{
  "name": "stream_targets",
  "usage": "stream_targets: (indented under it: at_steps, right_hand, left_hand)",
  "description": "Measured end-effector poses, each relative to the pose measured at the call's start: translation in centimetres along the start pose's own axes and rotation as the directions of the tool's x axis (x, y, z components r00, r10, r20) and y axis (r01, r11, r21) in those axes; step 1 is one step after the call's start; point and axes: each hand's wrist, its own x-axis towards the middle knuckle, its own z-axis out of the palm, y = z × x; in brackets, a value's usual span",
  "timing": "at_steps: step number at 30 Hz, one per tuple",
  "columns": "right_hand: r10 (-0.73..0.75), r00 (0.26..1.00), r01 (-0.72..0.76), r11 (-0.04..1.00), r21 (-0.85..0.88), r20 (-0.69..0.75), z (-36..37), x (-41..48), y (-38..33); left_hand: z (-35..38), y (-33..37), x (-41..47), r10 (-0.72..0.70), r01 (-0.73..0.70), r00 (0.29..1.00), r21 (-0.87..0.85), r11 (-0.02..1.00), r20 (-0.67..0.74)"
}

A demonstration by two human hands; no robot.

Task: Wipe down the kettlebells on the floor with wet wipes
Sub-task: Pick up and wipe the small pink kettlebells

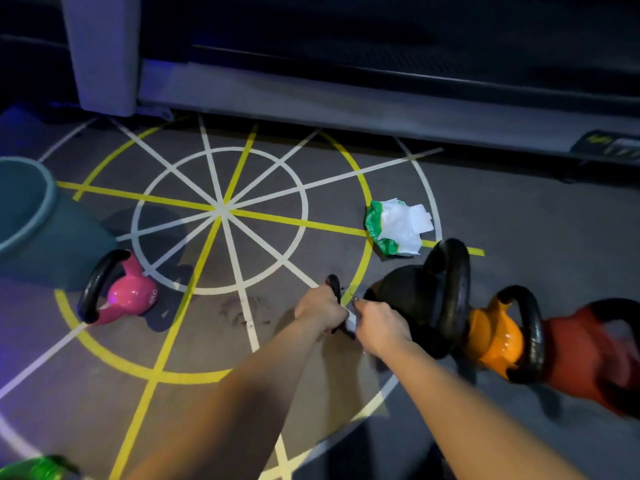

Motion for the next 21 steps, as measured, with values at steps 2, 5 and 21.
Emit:
stream_targets:
  at_steps: [2, 5, 21]
  right_hand:
    - [0.024, 1.0, -0.024, 0.999, 0.03, 0.002, -0.8, -0.6, 0.8]
    - [0.071, 0.997, -0.069, 0.992, 0.107, -0.02, -1.2, -1.4, 1.5]
    - [0.185, 0.96, -0.08, 0.902, 0.424, -0.212, -4.1, -3.8, 1.2]
  left_hand:
    - [-0.1, -0.1, 0.0, -0.044, 0.042, 0.998, -0.049, 0.998, -0.047]
    - [-1.1, -0.4, 0.1, -0.139, 0.128, 0.99, -0.228, 0.965, -0.033]
    - [1.4, 0.6, -1.3, 0.051, -0.05, 0.996, 0.008, 0.999, -0.075]
